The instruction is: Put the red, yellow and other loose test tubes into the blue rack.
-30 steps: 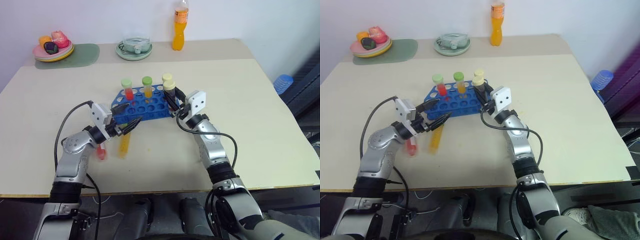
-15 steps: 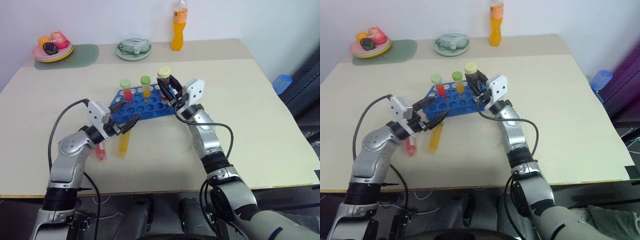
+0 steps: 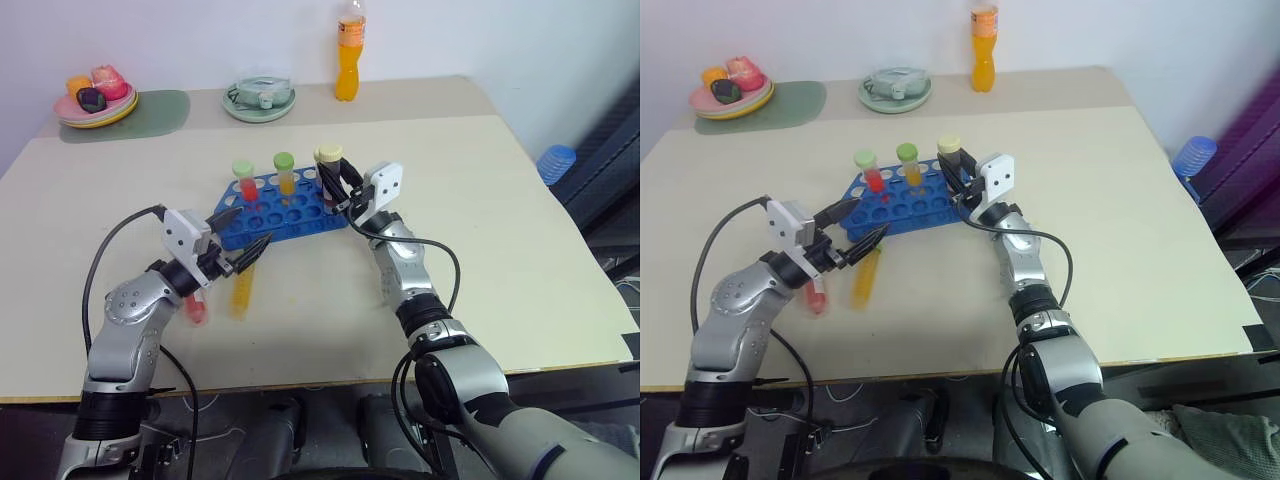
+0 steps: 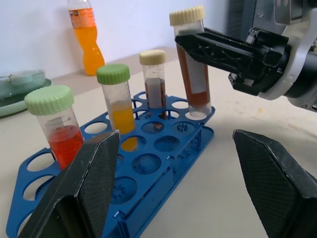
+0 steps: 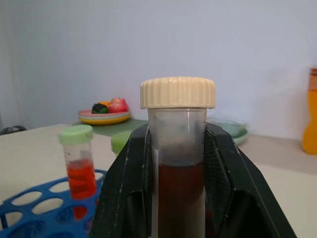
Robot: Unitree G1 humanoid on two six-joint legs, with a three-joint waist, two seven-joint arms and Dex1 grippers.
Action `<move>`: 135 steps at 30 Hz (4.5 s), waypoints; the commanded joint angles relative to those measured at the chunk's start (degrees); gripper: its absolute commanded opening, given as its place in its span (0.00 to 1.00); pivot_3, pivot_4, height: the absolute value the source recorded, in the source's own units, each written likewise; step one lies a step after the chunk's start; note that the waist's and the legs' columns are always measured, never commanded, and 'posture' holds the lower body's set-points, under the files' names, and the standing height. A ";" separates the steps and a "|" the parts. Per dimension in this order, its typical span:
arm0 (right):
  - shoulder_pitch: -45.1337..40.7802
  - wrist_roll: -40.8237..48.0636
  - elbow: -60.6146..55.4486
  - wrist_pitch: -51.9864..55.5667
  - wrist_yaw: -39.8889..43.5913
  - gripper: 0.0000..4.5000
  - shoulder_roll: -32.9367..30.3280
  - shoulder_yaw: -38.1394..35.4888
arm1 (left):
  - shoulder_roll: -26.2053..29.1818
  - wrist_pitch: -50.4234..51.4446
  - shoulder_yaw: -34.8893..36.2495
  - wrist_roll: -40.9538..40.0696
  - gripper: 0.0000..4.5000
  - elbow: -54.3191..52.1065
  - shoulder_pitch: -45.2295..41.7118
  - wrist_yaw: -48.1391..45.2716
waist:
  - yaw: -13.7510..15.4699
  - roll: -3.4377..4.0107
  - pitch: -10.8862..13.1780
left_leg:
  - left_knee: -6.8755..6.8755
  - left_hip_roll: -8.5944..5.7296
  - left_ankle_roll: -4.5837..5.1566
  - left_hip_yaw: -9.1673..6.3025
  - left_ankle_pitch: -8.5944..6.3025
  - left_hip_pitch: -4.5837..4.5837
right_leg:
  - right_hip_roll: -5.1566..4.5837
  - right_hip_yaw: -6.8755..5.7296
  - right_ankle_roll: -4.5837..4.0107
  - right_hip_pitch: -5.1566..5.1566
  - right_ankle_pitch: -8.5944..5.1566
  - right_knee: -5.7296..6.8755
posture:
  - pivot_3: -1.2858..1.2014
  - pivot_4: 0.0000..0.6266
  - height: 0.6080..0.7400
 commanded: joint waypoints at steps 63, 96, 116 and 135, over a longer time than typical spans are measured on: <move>22.86 6.39 -63.42 41.27 4.93 0.98 -23.08 0.80 | 7.51 24.25 12.59 -21.75 0.83 -7.33 3.85 3.49 | 0.37 0.00 0.01 | -0.64 0.32 -0.13 0.01 0.07 0.29 | 0.22 0.07 -0.32 0.12 0.10 -0.10 | 0.52 0.24 1.00; 36.36 20.15 -79.06 60.57 17.40 0.98 -45.56 -7.49 | 22.95 73.28 -21.10 -89.77 0.83 23.95 -40.75 86.42 | 2.42 -0.31 0.15 | -0.52 0.38 -0.16 0.05 0.01 0.26 | 0.08 0.16 -0.31 0.16 0.10 -0.14 | 0.52 0.24 1.00; 49.08 23.23 -87.66 61.41 19.58 0.98 -48.29 -13.13 | 14.31 73.49 -22.44 -89.77 0.83 33.17 -43.82 100.60 | 3.33 -0.38 0.15 | -0.46 0.36 -0.38 0.11 0.15 0.18 | 0.05 0.17 -0.31 0.11 0.10 -0.16 | 0.52 0.24 1.00; 48.41 20.50 -81.66 53.31 23.63 1.00 -47.54 -10.51 | 18.00 72.78 -16.53 -89.77 0.16 20.88 -36.69 96.14 | 3.21 -0.40 0.14 | -0.34 0.36 -0.40 0.16 0.15 0.17 | 0.04 0.18 -0.31 0.14 0.10 -0.15 | 0.52 0.24 1.00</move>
